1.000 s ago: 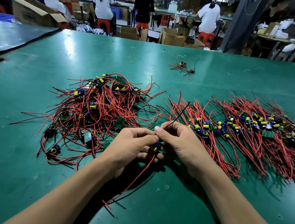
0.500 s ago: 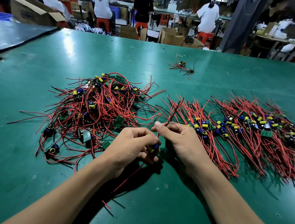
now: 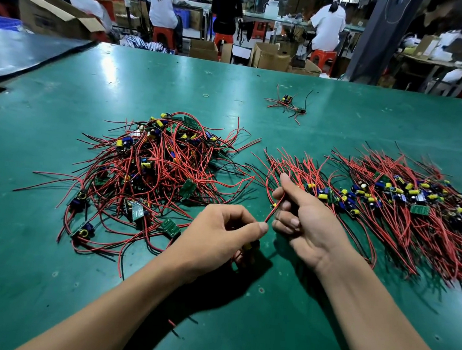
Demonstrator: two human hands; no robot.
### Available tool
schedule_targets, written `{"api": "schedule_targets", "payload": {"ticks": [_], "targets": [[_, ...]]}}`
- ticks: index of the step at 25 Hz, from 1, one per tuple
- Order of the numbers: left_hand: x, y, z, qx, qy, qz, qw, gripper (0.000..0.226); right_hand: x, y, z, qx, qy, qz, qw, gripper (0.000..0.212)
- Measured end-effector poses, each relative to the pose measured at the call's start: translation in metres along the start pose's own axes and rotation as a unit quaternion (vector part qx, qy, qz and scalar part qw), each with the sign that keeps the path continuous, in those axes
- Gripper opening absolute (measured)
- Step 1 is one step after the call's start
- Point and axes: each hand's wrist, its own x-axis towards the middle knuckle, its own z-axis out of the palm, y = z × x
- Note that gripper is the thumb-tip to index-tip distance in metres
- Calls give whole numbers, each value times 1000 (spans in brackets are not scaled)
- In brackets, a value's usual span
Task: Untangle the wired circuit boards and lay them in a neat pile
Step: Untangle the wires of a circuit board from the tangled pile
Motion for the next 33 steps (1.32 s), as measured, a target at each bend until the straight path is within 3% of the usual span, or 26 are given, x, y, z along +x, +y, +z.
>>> {"api": "schedule_targets", "payload": {"ticks": [3, 6, 9, 12, 15, 21, 25, 29, 31, 33], "targets": [[1, -2, 2, 60, 15, 20, 998, 14, -2, 2, 2, -15, -3, -8, 1000, 38], [6, -3, -3, 35, 51, 10, 998, 16, -4, -5, 0, 38, -23, 42, 998, 40], [6, -3, -6, 13, 35, 5, 999, 15, -5, -7, 1, 46, -23, 54, 997, 39], [6, -4, -7, -8, 40, 1, 999, 13, -8, 1, 3, -61, -34, -25, 997, 46], [6, -4, -8, -64, 35, -8, 997, 14, -11, 17, 5, -210, -106, -64, 970, 54], [5, -3, -6, -123, 6, 3, 992, 23, -10, 17, 0, -257, -206, -60, 942, 44], [4, -1, -7, -127, 5, -12, 992, 23, -3, 12, -3, -378, -128, -164, 902, 42], [1, -1, -8, -93, -10, -26, 995, 19, 1, 3, -12, -422, -18, -248, 872, 38], [2, 0, -8, -86, -19, -25, 996, 18, 3, 0, -17, -412, 30, -277, 867, 40], [2, 0, -8, -81, -25, -23, 996, 18, 4, 0, -17, -358, 54, -272, 892, 40]]}}
